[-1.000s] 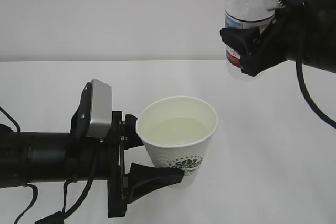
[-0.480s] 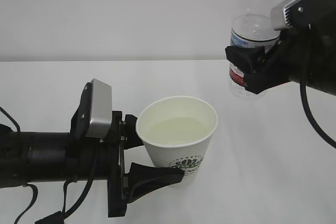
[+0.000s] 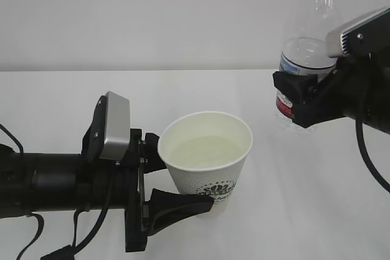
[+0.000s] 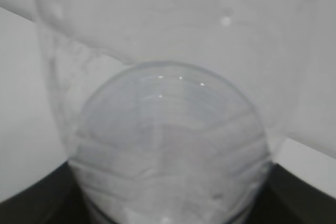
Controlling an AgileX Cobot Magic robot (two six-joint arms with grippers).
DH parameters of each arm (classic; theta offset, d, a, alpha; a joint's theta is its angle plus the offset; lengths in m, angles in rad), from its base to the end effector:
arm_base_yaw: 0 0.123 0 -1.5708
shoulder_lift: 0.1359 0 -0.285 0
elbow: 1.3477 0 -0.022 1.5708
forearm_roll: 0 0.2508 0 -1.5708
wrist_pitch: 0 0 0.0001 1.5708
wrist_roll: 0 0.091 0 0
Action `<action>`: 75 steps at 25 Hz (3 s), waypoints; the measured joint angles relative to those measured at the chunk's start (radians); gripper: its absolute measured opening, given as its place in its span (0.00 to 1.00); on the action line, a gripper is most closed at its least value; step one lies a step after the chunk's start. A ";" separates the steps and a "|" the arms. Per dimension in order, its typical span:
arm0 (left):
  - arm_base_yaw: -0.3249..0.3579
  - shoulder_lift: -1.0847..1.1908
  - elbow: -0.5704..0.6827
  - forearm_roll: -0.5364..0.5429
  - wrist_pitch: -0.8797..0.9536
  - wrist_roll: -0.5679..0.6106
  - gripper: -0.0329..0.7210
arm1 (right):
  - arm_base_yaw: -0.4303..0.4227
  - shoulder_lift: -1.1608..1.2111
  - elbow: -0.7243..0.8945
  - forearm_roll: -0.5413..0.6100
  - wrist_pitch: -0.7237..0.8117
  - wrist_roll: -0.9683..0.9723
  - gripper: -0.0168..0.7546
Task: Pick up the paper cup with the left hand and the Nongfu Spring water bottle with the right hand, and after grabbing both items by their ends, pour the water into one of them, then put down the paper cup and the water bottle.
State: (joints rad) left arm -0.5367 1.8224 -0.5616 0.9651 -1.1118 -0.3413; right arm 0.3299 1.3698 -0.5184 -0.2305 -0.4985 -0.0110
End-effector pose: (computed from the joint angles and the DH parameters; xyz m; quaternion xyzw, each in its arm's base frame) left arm 0.2093 -0.2025 0.1448 0.4956 0.5999 -0.4048 0.4802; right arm 0.2472 0.0951 0.2249 -0.2459 0.7586 0.0783 0.5983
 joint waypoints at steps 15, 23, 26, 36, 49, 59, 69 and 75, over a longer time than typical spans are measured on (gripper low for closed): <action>0.000 0.000 0.000 0.000 0.000 0.000 0.73 | 0.000 -0.002 0.042 0.164 -0.023 -0.120 0.67; 0.000 0.000 0.000 0.000 0.000 0.000 0.73 | -0.002 -0.002 0.044 0.248 -0.024 -0.192 0.67; 0.000 0.000 0.000 0.000 0.000 0.000 0.73 | -0.027 -0.002 0.044 0.267 -0.024 -0.207 0.67; 0.000 0.000 0.000 0.000 0.000 0.000 0.73 | -0.147 -0.002 0.044 0.278 -0.026 -0.209 0.67; 0.000 0.000 0.000 0.000 0.000 0.000 0.73 | -0.210 -0.003 0.044 0.325 -0.076 -0.199 0.67; 0.000 0.000 0.000 0.000 0.000 0.000 0.73 | -0.210 0.119 0.044 0.327 -0.189 -0.149 0.67; 0.000 0.000 0.000 0.000 0.000 0.000 0.73 | -0.210 0.266 0.009 0.327 -0.264 -0.147 0.67; 0.000 0.000 0.000 -0.002 0.000 0.000 0.73 | -0.210 0.337 -0.052 0.327 -0.273 -0.145 0.67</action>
State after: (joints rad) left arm -0.5367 1.8224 -0.5616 0.9634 -1.1118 -0.3413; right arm 0.1200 1.7067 -0.5700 0.0962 -0.7716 -0.1558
